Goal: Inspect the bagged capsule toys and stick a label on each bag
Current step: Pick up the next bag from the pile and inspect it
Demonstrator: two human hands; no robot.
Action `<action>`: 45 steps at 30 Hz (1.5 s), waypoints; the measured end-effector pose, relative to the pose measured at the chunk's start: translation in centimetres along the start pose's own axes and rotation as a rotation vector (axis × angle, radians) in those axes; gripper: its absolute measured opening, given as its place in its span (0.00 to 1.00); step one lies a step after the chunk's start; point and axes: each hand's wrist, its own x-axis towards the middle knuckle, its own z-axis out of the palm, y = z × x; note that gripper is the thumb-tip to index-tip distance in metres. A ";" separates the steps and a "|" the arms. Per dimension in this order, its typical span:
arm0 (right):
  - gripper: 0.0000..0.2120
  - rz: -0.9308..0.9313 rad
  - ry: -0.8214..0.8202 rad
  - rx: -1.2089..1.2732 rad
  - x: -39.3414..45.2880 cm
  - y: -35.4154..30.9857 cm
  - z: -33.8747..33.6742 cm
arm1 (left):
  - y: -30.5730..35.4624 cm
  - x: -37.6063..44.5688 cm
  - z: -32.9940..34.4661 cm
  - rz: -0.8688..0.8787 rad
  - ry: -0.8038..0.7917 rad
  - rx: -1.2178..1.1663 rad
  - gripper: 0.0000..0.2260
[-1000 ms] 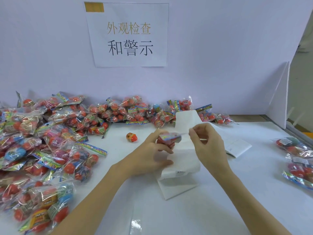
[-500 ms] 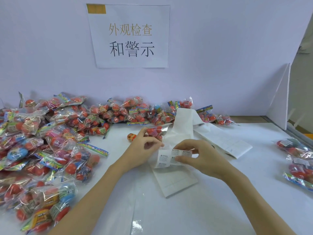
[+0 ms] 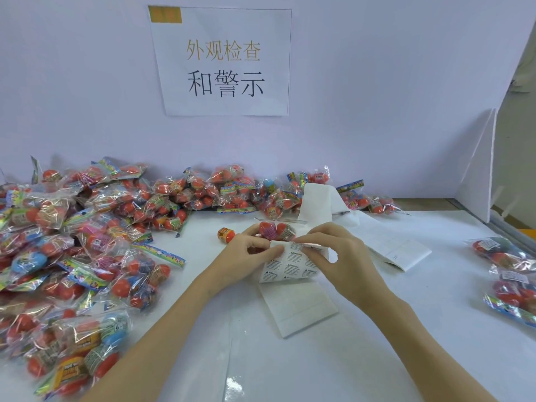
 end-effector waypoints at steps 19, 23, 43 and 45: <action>0.14 0.168 0.283 0.469 0.5 -1.5 -0.2 | 0.6 0.5 -0.9 0.065 0.415 -0.346 0.06; 0.15 0.229 0.204 0.534 0.5 -1.6 -0.5 | 1.1 0.4 -1.0 0.135 0.360 -0.374 0.13; 0.26 0.135 0.108 0.583 0.2 -1.9 -0.1 | 4.1 -0.6 1.4 0.271 0.062 -0.293 0.22; 0.26 0.134 0.106 0.571 0.2 -1.8 -0.1 | 4.2 -0.7 1.5 0.278 0.043 -0.293 0.24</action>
